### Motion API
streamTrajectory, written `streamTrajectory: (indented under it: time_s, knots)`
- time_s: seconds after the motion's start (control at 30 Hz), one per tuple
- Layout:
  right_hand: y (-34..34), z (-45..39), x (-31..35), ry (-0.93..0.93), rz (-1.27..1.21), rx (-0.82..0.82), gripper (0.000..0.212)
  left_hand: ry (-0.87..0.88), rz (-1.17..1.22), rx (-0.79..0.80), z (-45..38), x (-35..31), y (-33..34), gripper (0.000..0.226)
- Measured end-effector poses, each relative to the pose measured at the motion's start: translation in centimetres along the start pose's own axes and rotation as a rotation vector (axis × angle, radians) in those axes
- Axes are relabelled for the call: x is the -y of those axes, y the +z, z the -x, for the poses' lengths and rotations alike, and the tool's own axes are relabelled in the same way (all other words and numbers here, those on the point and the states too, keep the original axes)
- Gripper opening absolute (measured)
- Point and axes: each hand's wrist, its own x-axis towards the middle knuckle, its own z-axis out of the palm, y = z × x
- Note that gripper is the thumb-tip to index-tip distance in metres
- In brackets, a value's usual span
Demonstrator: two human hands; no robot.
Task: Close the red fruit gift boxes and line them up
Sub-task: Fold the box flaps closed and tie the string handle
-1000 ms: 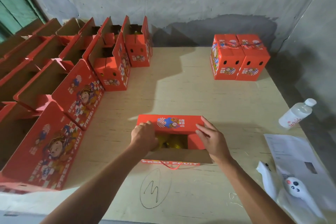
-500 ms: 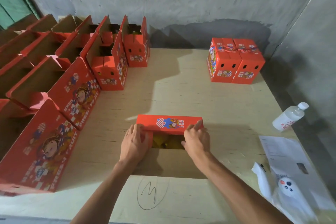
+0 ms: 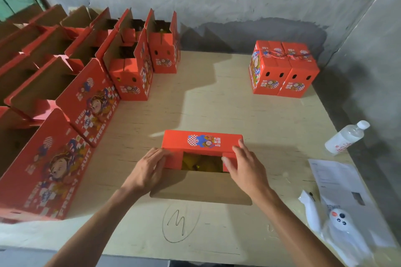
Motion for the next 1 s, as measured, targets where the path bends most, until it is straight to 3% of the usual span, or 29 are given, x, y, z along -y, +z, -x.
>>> streamTrajectory:
  time_s: [0.13, 0.27, 0.4, 0.47, 0.57, 0.6, 0.67, 0.73, 0.8, 0.87, 1.0]
  knots:
    - [-1.6, 2.1, -4.6, -0.18, -0.259, 0.071, 0.042, 0.103, -0.075, 0.057, 1.9, 1.4, -2.4, 0.037]
    - [-2.6, 3.0, -6.7, -0.265, -0.241, 0.213, 0.073, 0.207, -0.173, 0.127, 2.7, 1.1, -2.1, 0.051]
    - [-2.0, 3.1, -6.3, -0.226, -0.294, 0.242, 0.074, -0.013, -0.109, 0.064, 3.2, -0.1, -1.3, 0.053]
    - [-2.0, 3.1, -5.4, -0.127, -0.53, 0.229, 0.058, -0.121, -0.079, -0.067, 2.7, -1.2, -0.5, 0.054]
    - [-1.9, 2.2, -3.8, 0.022, -0.716, 0.044, 0.032, -0.239, -0.086, -0.238, 0.9, -2.0, 1.1, 0.071]
    - [-1.7, 1.9, -3.3, 0.076, -0.704, -0.01, 0.032, -0.278, -0.091, -0.25, 0.2, -1.9, 1.5, 0.079]
    - [-1.5, 1.3, -2.5, 0.117, -0.61, -0.096, 0.044, -0.27, -0.22, -0.259, -1.1, -1.6, 2.0, 0.069]
    - [-1.1, 0.6, -2.0, -0.009, -0.406, -0.197, 0.051, -0.09, -0.422, -0.23, -2.1, -1.4, 2.4, 0.046]
    - [-0.4, -0.1, -1.3, -0.21, -0.2, -0.286, 0.039, 0.11, -0.448, -0.164, -3.0, -1.6, 3.3, 0.034]
    - [0.4, -0.7, -0.2, -0.234, -0.098, -0.31, 0.034, 0.214, -0.41, -0.094, -3.4, -2.3, 4.7, 0.037]
    - [2.2, -1.2, 1.2, -0.14, -0.064, -0.357, 0.036, 0.18, -0.502, -0.025, -3.7, -3.0, 6.9, 0.057]
